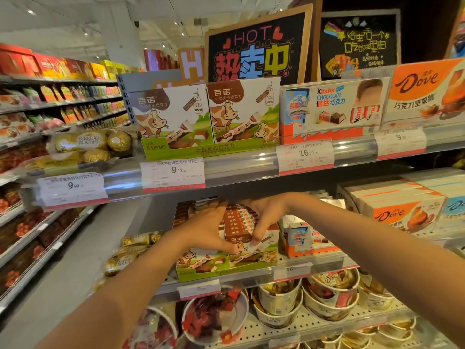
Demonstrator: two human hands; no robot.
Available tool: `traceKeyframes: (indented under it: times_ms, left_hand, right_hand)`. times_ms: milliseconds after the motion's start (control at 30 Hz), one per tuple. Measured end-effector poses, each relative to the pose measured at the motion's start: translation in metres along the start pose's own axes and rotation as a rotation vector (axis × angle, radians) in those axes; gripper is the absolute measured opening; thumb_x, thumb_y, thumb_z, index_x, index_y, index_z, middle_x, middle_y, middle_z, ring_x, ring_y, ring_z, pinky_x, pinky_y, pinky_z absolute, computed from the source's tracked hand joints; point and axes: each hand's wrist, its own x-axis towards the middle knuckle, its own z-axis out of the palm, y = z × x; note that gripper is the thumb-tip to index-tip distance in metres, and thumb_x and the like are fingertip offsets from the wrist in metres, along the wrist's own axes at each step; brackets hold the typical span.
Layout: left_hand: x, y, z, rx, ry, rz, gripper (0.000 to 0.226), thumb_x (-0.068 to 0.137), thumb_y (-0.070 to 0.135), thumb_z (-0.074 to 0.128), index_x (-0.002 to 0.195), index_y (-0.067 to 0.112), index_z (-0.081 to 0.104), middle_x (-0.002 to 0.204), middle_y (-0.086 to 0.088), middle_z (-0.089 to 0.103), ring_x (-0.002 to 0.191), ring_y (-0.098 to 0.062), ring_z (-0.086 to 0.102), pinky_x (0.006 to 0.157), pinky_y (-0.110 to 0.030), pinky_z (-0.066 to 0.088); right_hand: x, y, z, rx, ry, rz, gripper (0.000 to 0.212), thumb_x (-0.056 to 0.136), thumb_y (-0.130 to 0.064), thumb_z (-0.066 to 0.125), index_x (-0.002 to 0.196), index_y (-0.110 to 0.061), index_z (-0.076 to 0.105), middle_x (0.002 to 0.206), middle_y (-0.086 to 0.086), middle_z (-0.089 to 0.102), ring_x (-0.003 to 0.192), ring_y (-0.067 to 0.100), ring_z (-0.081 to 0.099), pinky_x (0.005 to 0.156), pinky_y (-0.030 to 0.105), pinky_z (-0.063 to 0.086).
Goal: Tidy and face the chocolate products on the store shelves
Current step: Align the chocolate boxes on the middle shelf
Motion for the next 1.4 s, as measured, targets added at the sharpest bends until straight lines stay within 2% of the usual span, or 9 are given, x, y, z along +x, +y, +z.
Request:
traceKeyframes:
  times_ms: [133, 200, 267, 467, 633, 867, 1167, 1300, 1400]
  left_hand:
    - [-0.007, -0.007, -0.001, -0.006, -0.049, -0.022, 0.132, 0.052, 0.069, 0.075, 0.149, 0.02, -0.001, 0.158, -0.002, 0.0, 0.145, -0.021, 0.003, 0.117, -0.044, 0.016]
    - [-0.01, -0.014, -0.006, 0.004, -0.041, -0.018, 0.116, 0.053, 0.064, 0.078, 0.143, 0.018, 0.021, 0.15, -0.002, 0.027, 0.138, -0.021, 0.025, 0.112, -0.035, 0.027]
    - [-0.012, -0.022, -0.015, -0.015, -0.07, -0.027, 0.077, 0.058, 0.057, 0.08, 0.119, 0.03, 0.041, 0.117, 0.014, 0.051, 0.113, -0.01, 0.047, 0.093, -0.021, 0.038]
    - [-0.012, -0.036, -0.017, -0.113, -0.167, -0.006, 0.051, 0.068, 0.061, 0.072, 0.11, 0.042, 0.05, 0.107, 0.022, 0.06, 0.102, -0.007, 0.057, 0.089, -0.026, 0.044]
    - [-0.014, -0.04, -0.002, 0.061, -0.009, -0.025, 0.094, 0.045, 0.091, 0.049, 0.123, 0.04, 0.04, 0.125, 0.013, 0.051, 0.118, -0.014, 0.047, 0.101, -0.043, 0.038]
    - [-0.019, -0.033, -0.011, -0.125, 0.03, -0.01, 0.056, 0.059, 0.062, 0.076, 0.102, 0.043, 0.047, 0.105, 0.018, 0.056, 0.101, -0.008, 0.055, 0.091, -0.03, 0.045]
    - [-0.012, -0.002, -0.022, 0.004, -0.095, -0.06, 0.082, 0.059, 0.064, 0.074, 0.126, 0.032, 0.039, 0.117, 0.013, 0.052, 0.104, -0.009, 0.052, 0.087, -0.023, 0.042]
    - [0.005, 0.051, -0.022, -0.075, -0.001, 0.015, 0.105, 0.053, 0.072, 0.07, 0.14, 0.034, 0.027, 0.132, 0.02, 0.037, 0.125, -0.007, 0.038, 0.103, -0.023, 0.032]
    - [0.03, 0.089, -0.008, -0.01, 0.06, 0.084, 0.11, 0.057, 0.07, 0.071, 0.146, 0.027, 0.022, 0.147, 0.009, 0.034, 0.134, -0.014, 0.035, 0.108, -0.027, 0.028]
  right_hand:
    - [0.0, -0.003, 0.0, -0.006, -0.017, 0.04, 0.095, 0.073, -0.023, 0.078, 0.143, -0.024, 0.014, 0.139, 0.001, 0.042, 0.129, 0.02, 0.042, 0.106, 0.037, 0.039]
    - [-0.001, -0.007, -0.002, -0.012, -0.038, 0.072, 0.096, 0.075, -0.019, 0.076, 0.144, -0.023, 0.01, 0.141, 0.002, 0.039, 0.131, 0.021, 0.039, 0.106, 0.035, 0.039]
    - [-0.001, -0.012, -0.003, -0.036, -0.061, 0.098, 0.097, 0.077, -0.014, 0.074, 0.146, -0.02, 0.005, 0.143, 0.004, 0.036, 0.134, 0.023, 0.035, 0.104, 0.034, 0.036]
    - [0.001, -0.018, 0.002, -0.057, -0.051, 0.133, 0.094, 0.079, -0.008, 0.07, 0.147, -0.014, 0.006, 0.146, 0.006, 0.034, 0.136, 0.023, 0.031, 0.106, 0.032, 0.031]
    - [0.002, -0.008, 0.009, 0.082, 0.036, 0.084, 0.099, 0.07, -0.01, 0.077, 0.145, -0.018, 0.013, 0.14, 0.005, 0.042, 0.132, 0.022, 0.037, 0.109, 0.04, 0.034]
    - [0.005, 0.0, 0.009, 0.129, 0.049, 0.033, 0.088, 0.071, -0.008, 0.076, 0.14, -0.021, 0.023, 0.133, 0.003, 0.048, 0.126, 0.021, 0.044, 0.104, 0.037, 0.039]
    - [-0.015, 0.011, 0.008, -0.056, 0.159, -0.057, 0.103, 0.075, -0.057, 0.066, 0.15, -0.026, 0.003, 0.157, -0.001, 0.015, 0.142, 0.02, 0.018, 0.116, 0.037, 0.02]
    - [-0.058, 0.048, -0.012, 0.05, 0.292, -0.103, 0.071, 0.091, -0.044, 0.051, 0.149, -0.023, 0.015, 0.156, -0.002, 0.019, 0.141, 0.017, 0.022, 0.108, 0.025, 0.02]
    - [-0.082, 0.097, -0.025, -0.054, 0.331, -0.059, 0.07, 0.091, -0.04, 0.054, 0.148, -0.019, 0.018, 0.156, -0.001, 0.02, 0.141, 0.016, 0.022, 0.11, 0.024, 0.018]
